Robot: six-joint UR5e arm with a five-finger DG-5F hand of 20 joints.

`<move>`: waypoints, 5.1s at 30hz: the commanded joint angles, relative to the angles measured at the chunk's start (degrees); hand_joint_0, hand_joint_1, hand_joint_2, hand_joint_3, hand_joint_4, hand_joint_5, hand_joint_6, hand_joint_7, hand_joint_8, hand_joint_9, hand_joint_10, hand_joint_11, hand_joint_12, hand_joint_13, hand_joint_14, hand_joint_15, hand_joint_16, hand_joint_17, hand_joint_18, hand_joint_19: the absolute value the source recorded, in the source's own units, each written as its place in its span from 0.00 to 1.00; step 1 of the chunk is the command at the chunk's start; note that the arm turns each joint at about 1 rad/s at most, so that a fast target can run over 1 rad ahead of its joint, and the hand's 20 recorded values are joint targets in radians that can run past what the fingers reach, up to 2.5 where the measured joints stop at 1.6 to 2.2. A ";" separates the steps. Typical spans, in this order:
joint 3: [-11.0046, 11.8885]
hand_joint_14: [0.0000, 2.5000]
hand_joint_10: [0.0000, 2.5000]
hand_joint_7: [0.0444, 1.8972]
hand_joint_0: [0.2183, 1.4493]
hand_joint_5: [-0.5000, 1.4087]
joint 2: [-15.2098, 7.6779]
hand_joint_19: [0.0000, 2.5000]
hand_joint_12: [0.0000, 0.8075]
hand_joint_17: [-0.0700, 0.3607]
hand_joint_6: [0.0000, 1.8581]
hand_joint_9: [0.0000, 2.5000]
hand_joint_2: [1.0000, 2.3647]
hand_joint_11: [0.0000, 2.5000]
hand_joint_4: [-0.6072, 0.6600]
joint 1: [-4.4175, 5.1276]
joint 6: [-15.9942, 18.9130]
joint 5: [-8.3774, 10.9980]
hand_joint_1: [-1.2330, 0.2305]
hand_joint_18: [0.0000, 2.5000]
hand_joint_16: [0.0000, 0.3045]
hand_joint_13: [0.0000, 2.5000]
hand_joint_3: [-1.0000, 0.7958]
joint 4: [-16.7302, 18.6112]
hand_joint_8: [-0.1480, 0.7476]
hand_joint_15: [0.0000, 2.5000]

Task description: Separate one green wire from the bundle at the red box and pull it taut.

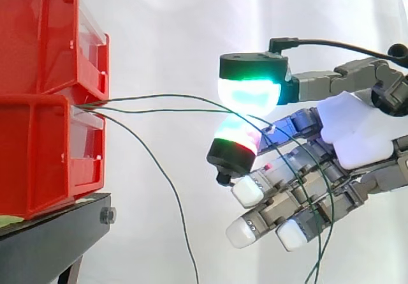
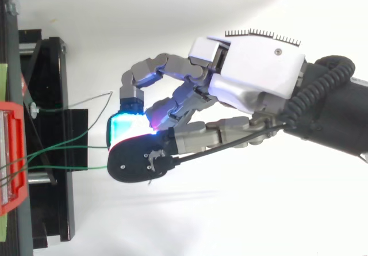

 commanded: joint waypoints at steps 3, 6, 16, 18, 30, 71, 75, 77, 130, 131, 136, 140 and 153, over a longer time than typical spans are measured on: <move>-0.26 0.00 0.00 0.68 0.30 0.22 0.00 0.17 0.63 0.58 0.46 0.45 0.01 0.11 0.55 -0.03 0.02 0.04 0.33 0.32 0.26 0.32 0.50 1.07 0.63 0.09; -0.26 0.01 0.01 0.68 0.30 0.22 0.00 0.19 0.60 0.57 0.47 0.50 0.01 0.20 0.55 0.06 0.02 0.12 0.33 0.32 0.26 0.36 0.50 1.07 0.59 0.14; -0.26 0.01 0.01 0.66 0.30 0.21 0.00 0.22 0.56 0.52 0.47 0.52 0.01 0.41 0.54 0.06 0.11 0.12 0.35 0.31 0.23 0.41 0.48 0.98 0.53 0.26; -0.26 0.01 0.01 0.66 0.30 0.21 0.00 0.23 0.55 0.52 0.47 0.52 0.01 0.45 0.53 0.06 0.11 0.12 0.35 0.31 0.22 0.42 0.48 0.98 0.53 0.27; -0.26 0.01 0.01 0.64 0.30 0.20 0.00 0.23 0.54 0.50 0.48 0.42 0.01 0.34 0.51 0.06 0.55 0.12 0.35 0.30 0.21 0.41 0.47 0.98 0.51 0.30; -0.70 0.01 0.01 0.65 0.31 0.21 0.00 0.22 0.59 0.51 0.48 0.41 0.01 0.19 0.52 -0.12 0.46 0.04 0.35 0.37 0.22 0.42 0.48 0.98 0.55 0.18; -0.70 0.01 0.00 0.64 0.31 0.21 0.00 0.20 0.57 0.50 0.47 0.33 0.01 0.11 0.50 -0.21 0.46 -0.05 0.35 0.35 0.21 0.36 0.48 0.89 0.52 0.12; -0.62 0.00 0.00 0.64 0.31 0.21 0.00 0.19 0.56 0.49 0.47 0.29 0.01 0.06 0.48 -0.21 0.46 -0.05 0.34 0.34 0.21 0.32 0.48 0.89 0.51 0.10; -0.70 0.04 0.01 0.64 0.32 0.20 0.00 0.34 0.45 0.47 0.47 0.49 0.01 0.53 0.49 -0.21 0.20 -0.14 0.35 0.36 0.19 0.56 0.46 0.89 0.49 0.63; -0.70 0.09 0.01 0.64 0.32 0.20 0.00 0.35 0.44 0.47 0.47 0.49 0.01 0.54 0.49 -0.21 0.28 -0.14 0.35 0.36 0.19 0.56 0.46 0.89 0.49 0.62; -0.70 0.37 0.01 0.63 0.32 0.20 0.00 0.39 0.42 0.45 0.47 0.50 0.01 0.59 0.50 -0.12 0.37 -0.05 0.35 0.39 0.18 0.53 0.45 0.98 0.47 0.53; -0.70 0.56 0.00 0.63 0.32 0.20 0.00 0.44 0.40 0.44 0.47 0.50 0.01 0.59 0.50 -0.12 0.28 -0.14 0.36 0.42 0.17 0.53 0.45 1.07 0.48 0.45; -0.62 0.75 0.11 0.60 0.33 0.19 0.00 0.51 0.41 0.42 0.48 0.51 0.01 0.63 0.51 -0.03 0.46 -0.14 0.36 0.46 0.16 0.51 0.43 0.98 0.46 0.37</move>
